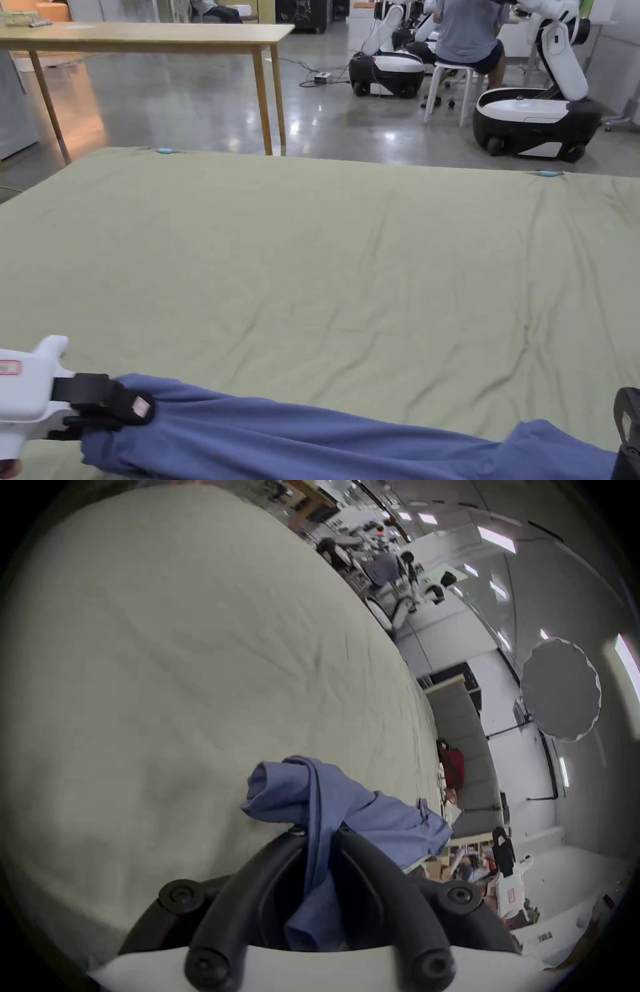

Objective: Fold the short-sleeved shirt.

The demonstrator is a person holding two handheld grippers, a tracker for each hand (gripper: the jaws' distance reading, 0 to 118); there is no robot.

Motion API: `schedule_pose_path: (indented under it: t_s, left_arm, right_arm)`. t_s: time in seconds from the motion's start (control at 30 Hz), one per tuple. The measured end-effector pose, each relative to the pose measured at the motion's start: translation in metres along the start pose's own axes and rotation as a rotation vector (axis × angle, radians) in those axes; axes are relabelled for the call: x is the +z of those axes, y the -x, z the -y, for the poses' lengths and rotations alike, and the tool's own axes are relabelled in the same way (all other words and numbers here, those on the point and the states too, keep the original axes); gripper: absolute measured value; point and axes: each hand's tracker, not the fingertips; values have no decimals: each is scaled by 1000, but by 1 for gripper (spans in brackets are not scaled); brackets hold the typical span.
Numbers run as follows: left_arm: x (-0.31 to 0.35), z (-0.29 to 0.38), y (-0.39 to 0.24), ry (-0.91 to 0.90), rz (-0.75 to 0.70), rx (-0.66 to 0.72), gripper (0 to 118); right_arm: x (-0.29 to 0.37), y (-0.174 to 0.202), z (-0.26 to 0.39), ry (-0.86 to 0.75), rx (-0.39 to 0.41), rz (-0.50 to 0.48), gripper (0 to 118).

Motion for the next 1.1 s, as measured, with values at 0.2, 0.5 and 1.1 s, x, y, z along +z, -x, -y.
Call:
schedule_pose_path:
  t_s: [0.2,0.5,1.1]
  left_arm:
    - [36,8,-48,-45,-107,-94,5]
    - [-41,36,-187,40,-151,-325,5]
    - [-226,96,-225,282,-76,-374,104]
  right_arm:
    - [2,-7,-4,-22,-2,-5,2]
    - [13,-19,4,-15,-35,1,2]
    - [21,-52,20,44,-80,61,2]
